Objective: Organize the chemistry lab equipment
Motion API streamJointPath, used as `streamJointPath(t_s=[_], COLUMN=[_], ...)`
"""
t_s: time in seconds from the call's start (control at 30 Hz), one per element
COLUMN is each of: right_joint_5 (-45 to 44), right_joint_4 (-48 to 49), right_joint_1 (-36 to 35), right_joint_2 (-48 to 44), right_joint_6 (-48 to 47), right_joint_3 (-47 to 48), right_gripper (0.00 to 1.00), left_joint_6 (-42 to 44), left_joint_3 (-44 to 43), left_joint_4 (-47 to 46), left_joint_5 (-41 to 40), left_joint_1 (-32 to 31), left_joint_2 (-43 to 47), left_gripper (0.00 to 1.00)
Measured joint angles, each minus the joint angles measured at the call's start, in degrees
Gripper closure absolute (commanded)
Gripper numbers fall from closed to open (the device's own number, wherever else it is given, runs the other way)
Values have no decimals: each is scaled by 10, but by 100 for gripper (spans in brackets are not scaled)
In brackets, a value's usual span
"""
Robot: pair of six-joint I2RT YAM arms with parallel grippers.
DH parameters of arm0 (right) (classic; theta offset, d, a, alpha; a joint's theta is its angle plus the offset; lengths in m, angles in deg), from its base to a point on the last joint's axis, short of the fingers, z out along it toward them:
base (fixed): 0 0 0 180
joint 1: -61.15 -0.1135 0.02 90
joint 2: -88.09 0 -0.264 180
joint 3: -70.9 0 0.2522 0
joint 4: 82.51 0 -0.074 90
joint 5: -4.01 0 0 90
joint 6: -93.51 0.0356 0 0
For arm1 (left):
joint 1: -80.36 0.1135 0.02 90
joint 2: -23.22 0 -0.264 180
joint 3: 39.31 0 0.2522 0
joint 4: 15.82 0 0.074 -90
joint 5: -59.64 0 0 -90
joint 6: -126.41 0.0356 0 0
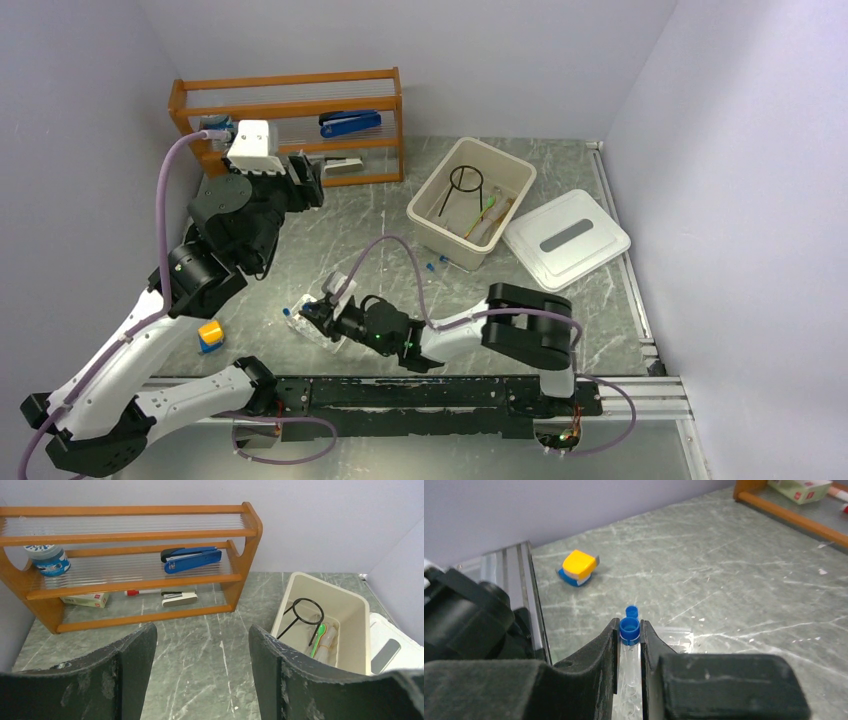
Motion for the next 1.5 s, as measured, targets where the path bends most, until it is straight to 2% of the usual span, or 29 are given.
streamJointPath(t_s=[0.33, 0.97, 1.5], right_joint_5=[14, 28, 12], right_joint_4=[72, 110, 127], right_joint_1=[-7, -7, -7], right_joint_2=[86, 158, 186], right_joint_6=[-37, -51, -60], right_joint_3=[13, 77, 92], right_gripper=[89, 87, 86], left_joint_6=[4, 8, 8], left_joint_3=[26, 35, 35], left_joint_4=[-16, -21, -21], left_joint_5=[-11, -22, -21], left_joint_1=[0, 0, 0], left_joint_2=[5, -5, -6], left_gripper=[29, 29, 28])
